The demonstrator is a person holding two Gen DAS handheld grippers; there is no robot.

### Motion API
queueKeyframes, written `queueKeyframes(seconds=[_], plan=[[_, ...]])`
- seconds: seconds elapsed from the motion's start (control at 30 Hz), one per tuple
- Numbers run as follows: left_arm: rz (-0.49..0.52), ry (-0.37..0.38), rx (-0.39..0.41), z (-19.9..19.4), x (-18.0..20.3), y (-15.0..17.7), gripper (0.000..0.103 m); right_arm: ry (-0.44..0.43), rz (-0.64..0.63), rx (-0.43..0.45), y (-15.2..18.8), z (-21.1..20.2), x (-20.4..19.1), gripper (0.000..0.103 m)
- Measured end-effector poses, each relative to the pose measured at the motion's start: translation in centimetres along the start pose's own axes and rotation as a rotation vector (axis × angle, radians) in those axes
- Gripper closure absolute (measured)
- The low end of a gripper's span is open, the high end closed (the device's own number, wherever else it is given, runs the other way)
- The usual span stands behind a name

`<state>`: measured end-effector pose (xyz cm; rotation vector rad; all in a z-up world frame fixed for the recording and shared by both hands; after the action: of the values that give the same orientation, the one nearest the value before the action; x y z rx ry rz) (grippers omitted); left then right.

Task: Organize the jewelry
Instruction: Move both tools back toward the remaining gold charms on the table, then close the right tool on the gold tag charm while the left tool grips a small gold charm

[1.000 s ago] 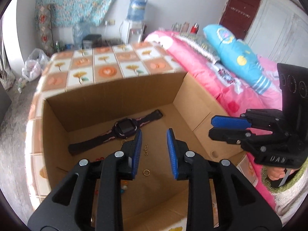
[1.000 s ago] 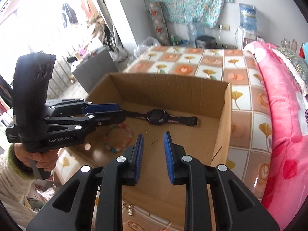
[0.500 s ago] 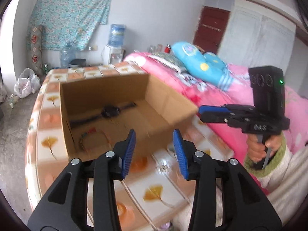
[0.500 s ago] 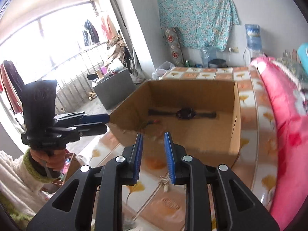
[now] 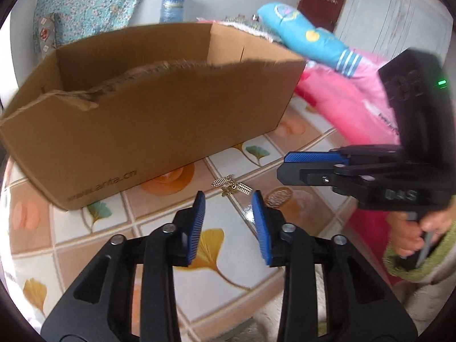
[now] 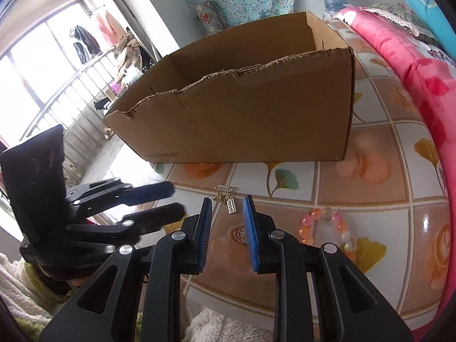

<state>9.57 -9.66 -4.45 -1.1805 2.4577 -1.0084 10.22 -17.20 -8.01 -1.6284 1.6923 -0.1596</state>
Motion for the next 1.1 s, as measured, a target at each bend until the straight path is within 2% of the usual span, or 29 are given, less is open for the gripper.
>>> queueKeyframes(seconds=[0.07,0.17,0.4,0.53,0.73,1.1], plan=[[0.025,-0.022,-0.03,1.5,0.1,-0.1,0.078,0.003,0.0,0.003,0.0,0.3,0.0,0.08],[0.051,-0.036,-0.054,2.6,0.1,-0.1,0.079,-0.012,0.018,-0.002,0.2,0.7,0.6,0.08],[0.116,-0.082,-0.069,3.2,1.0,0.0,0.079,-0.021,0.044,-0.003,0.4,1.3,1.4,0.08],[0.157,-0.121,-0.077,3.1,1.5,-0.1,0.083,-0.018,0.045,0.007,0.8,1.2,1.3,0.08],[0.149,-0.133,-0.086,3.1,1.3,-0.2,0.091,-0.024,0.056,0.016,0.9,0.9,1.4,0.08],[0.136,-0.127,-0.087,3.2,1.3,-0.1,0.091,-0.024,0.065,0.029,1.3,-0.1,1.9,0.08]])
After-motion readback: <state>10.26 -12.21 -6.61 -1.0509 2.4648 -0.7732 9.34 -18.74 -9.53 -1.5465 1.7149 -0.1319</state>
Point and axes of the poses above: each gripper's, at about its wrist camera, not at the fingertips, and z roughly the way its jaws point, x to its right, y to its underside, the point moved 4 cm from there along z, roughly the way its jaws point, and after that the axes turned 9 degrees about z, right-handed, at the moved point
